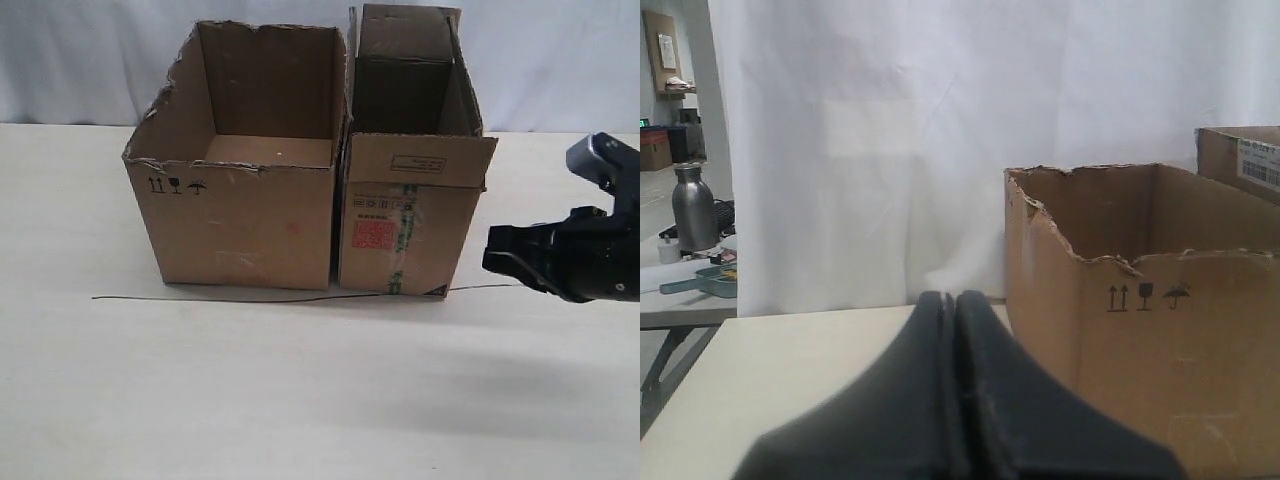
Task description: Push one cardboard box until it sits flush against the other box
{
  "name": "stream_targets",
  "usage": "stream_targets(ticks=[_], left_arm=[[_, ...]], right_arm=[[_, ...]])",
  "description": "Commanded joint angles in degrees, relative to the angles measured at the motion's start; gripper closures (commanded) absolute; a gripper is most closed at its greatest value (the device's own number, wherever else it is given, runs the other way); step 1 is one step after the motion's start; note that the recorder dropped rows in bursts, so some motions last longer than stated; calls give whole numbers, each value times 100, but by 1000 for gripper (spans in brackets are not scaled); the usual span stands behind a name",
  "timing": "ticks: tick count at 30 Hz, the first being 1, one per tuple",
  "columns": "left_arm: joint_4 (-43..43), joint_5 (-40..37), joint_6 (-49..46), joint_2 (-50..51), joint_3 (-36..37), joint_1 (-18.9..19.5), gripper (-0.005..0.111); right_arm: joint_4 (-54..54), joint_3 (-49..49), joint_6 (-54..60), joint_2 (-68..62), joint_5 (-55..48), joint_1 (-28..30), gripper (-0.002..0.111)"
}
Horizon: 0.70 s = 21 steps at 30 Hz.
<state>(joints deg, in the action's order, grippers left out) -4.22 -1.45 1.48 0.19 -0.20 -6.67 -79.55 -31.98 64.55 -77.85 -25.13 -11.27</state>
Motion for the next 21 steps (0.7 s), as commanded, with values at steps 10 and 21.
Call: stream_targets(ticks=[10, 21], left_arm=[[39, 52, 30, -19, 20, 24, 107], [39, 52, 30, -19, 20, 24, 107]], right_arm=[[-1445, -710, 1432, -1083, -182, -22, 103], [-1524, -899, 1455, -1224, 101, -22, 103]])
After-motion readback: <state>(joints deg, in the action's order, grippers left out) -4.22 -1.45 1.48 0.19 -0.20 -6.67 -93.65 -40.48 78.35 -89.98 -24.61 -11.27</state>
